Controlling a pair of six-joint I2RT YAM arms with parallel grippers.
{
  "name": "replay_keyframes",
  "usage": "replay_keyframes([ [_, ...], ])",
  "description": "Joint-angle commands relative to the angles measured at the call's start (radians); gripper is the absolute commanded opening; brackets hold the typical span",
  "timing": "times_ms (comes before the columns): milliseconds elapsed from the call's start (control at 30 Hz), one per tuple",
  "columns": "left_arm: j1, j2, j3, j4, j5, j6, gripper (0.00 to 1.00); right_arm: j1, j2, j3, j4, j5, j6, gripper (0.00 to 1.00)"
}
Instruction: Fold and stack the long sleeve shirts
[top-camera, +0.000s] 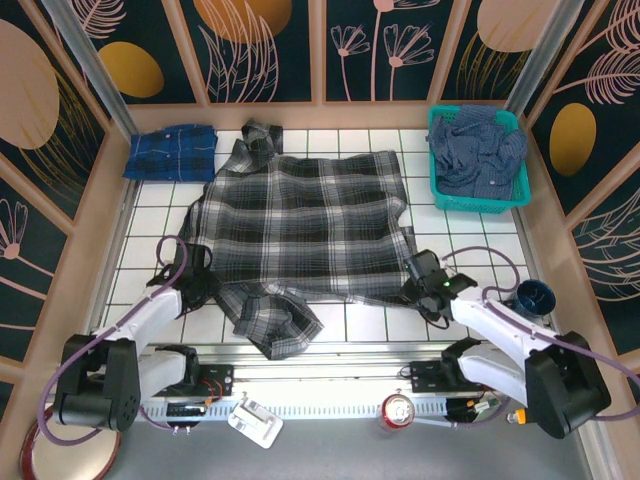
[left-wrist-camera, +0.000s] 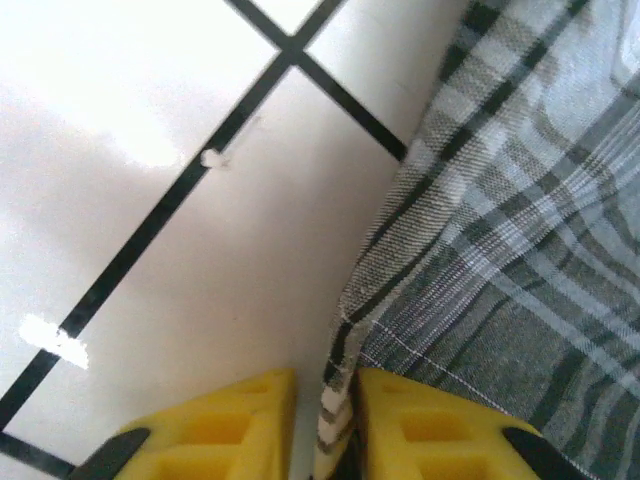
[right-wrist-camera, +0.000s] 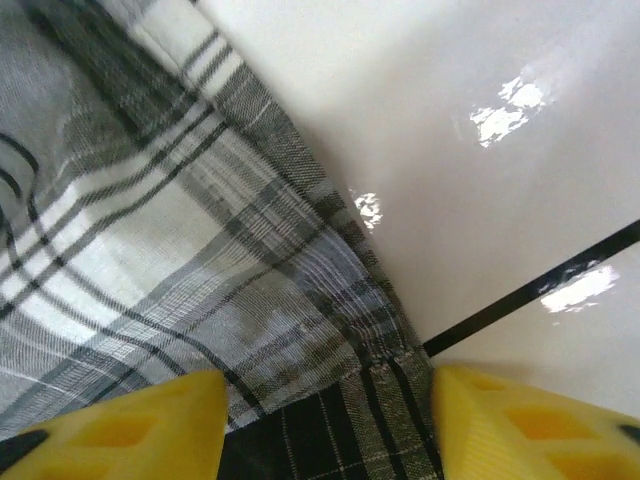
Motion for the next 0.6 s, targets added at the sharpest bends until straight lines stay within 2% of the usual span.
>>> replay_keyframes([
  [0, -0.002, 0.024, 0.049, 0.008, 0.02, 0.012, 0.09, -0.037, 0.009, -0.034, 0.066, 0.022, 0.02, 0.37],
  [67, -0.003, 0.015, 0.083, -0.015, 0.006, 0.019, 0.0, -0.065, 0.052, -0.03, 0.102, 0.007, -0.014, 0.14],
  [100, -0.003, 0.011, 0.104, -0.035, -0.002, 0.022, 0.0, -0.065, 0.069, -0.014, 0.098, 0.016, -0.023, 0.0],
  [233, -0.002, -0.026, 0.181, -0.107, -0.026, 0.032, 0.0, -0.067, 0.032, 0.074, 0.024, 0.058, -0.076, 0.0],
  [333, -0.002, -0.049, 0.24, -0.158, -0.056, 0.042, 0.0, -0.093, -0.031, 0.181, -0.076, 0.099, -0.12, 0.0],
  [433, -0.002, -0.042, 0.289, -0.17, -0.069, 0.045, 0.0, -0.145, -0.064, 0.267, -0.092, 0.083, -0.174, 0.0],
  [567, -0.002, 0.028, 0.368, -0.167, -0.084, 0.054, 0.0, -0.197, 0.013, 0.37, -0.052, 0.065, -0.25, 0.0],
])
